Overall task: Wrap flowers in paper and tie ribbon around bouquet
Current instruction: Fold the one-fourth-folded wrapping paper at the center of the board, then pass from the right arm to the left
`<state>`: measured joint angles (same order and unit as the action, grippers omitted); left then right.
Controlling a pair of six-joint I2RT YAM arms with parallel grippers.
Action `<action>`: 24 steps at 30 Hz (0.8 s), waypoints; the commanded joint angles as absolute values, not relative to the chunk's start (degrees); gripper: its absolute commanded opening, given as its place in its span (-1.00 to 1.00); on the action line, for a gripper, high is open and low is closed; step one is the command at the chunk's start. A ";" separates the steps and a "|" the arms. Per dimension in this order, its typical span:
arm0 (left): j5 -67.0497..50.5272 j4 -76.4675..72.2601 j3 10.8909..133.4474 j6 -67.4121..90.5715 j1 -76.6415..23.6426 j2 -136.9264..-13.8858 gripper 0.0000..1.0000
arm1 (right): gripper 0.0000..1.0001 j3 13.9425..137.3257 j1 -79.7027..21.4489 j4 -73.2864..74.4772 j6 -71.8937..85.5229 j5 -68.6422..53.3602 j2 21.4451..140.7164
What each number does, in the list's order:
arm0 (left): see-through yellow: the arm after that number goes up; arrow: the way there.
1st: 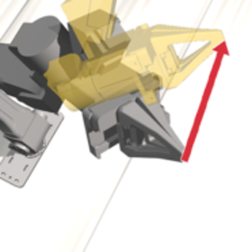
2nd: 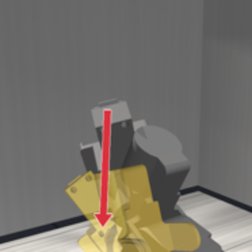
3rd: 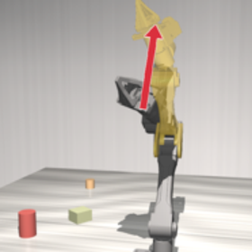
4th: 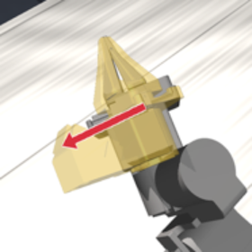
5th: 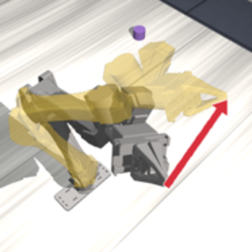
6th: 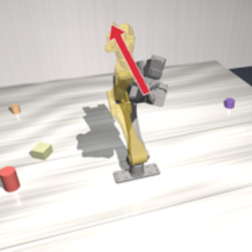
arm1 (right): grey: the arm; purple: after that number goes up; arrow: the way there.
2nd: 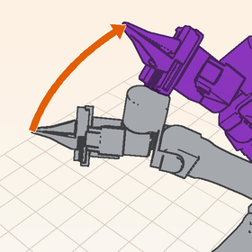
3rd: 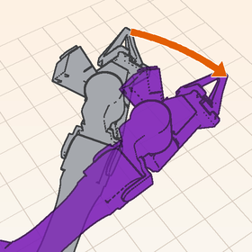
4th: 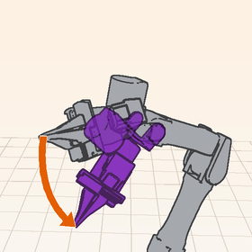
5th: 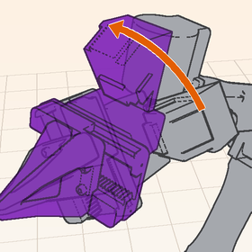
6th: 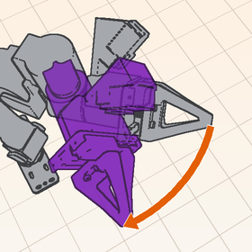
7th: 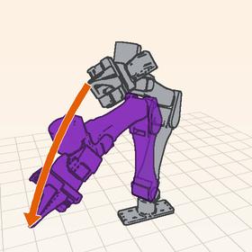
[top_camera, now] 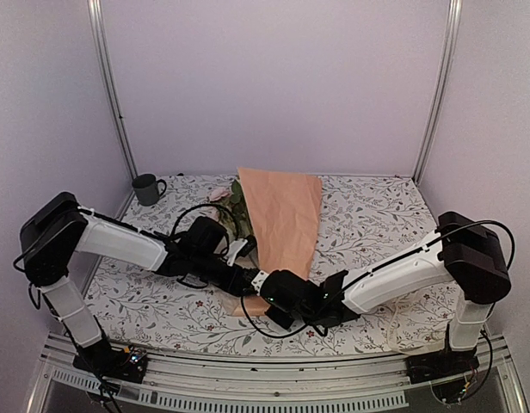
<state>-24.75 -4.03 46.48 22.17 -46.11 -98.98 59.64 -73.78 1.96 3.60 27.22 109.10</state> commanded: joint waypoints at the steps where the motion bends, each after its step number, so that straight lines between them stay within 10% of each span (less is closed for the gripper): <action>1: -21.45 -7.34 44.62 22.13 -43.24 -90.01 0.07 | -1.00 60.69 -74.01 0.64 2.60 25.60 110.66; 10: -22.18 -23.03 38.08 26.61 -40.42 -83.05 0.47 | -1.00 60.81 -74.05 1.41 2.74 25.52 111.35; 18: -22.53 -15.64 50.26 27.15 -40.17 -96.43 0.43 | -1.00 60.93 -74.03 2.19 2.71 25.52 111.02; 20: -22.27 -15.61 52.55 27.30 -40.08 -98.61 0.30 | -1.00 60.90 -74.09 2.40 2.72 25.32 111.01; 24: -21.63 -14.38 54.11 28.17 -39.67 -100.18 -0.77 | -1.00 61.10 -74.33 3.79 2.72 25.36 110.80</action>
<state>-21.65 -15.49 52.45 27.55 -40.73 -99.46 59.72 -73.78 2.11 2.96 26.39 110.45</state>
